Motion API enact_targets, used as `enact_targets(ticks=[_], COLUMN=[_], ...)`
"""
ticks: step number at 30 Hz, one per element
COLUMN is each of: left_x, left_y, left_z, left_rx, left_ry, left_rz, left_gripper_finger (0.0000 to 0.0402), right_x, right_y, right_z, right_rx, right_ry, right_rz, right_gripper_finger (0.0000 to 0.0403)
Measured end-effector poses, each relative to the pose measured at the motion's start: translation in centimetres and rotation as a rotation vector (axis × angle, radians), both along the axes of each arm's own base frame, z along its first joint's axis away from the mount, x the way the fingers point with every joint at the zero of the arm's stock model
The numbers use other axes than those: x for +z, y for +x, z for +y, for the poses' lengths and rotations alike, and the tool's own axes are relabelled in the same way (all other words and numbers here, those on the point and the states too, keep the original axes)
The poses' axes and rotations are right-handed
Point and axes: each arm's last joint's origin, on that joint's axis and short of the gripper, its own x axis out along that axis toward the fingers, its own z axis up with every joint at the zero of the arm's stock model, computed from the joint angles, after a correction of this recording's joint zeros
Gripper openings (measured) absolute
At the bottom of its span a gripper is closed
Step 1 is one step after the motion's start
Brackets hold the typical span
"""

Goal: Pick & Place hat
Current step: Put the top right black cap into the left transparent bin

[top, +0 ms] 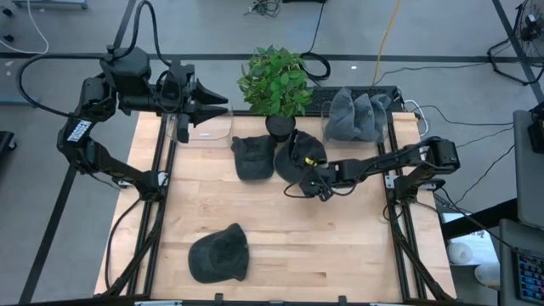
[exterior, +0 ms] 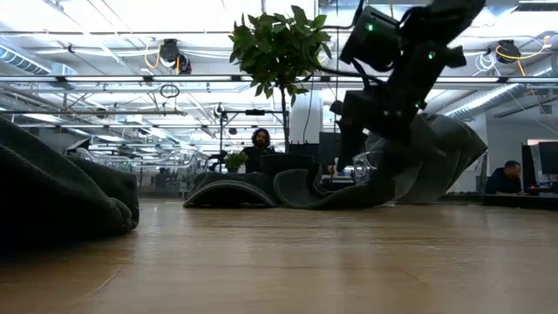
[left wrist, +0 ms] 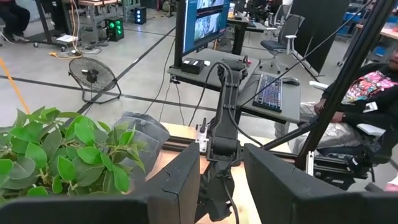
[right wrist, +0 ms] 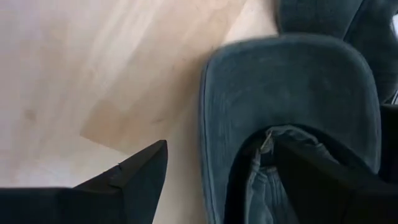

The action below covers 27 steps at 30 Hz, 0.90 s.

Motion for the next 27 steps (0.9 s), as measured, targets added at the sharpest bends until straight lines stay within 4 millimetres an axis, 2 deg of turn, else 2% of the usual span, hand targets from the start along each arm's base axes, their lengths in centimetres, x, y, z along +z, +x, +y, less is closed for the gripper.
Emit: enact_targets(ticks=[9,13,16,20,24,25,27], left_x=[0.0,0.0,0.0,0.0,0.0,0.0,0.0], left_y=[0.0,0.0,0.0,0.0,0.0,0.0,0.0], left_z=[0.0,0.0,0.0,0.0,0.0,0.0,0.0], left_rx=[-0.006,-0.008,-0.008,0.002,0.004,0.003,-0.003], left_ry=[0.03,0.045,0.047,0.049,0.049,0.049,0.046], left_rz=[0.002,0.002,0.002,0.003,0.003,0.003,0.007], left_gripper_finger=[0.0131,0.0131,0.0131,0.0131,0.0131,0.0131,0.0131], right_x=[-1.6,-2.2,-3.0,-3.3,-2.7,-2.3,-1.6], right_y=[-0.2,0.3,0.7,0.8,0.8,0.7,0.5], right_z=[-1.4,-1.8,-1.8,-1.1,-0.3,-0.1,0.3], right_rx=[0.078,0.094,0.116,0.163,0.185,0.185,0.168], right_ry=[-0.096,-0.116,-0.103,-0.079,-0.086,-0.091,-0.106], right_rz=[-0.045,-0.069,-0.062,-0.054,-0.075,-0.085,-0.111], right_gripper_finger=[0.0275,0.0256,0.0219,0.0137,0.0036,0.0019,0.0011])
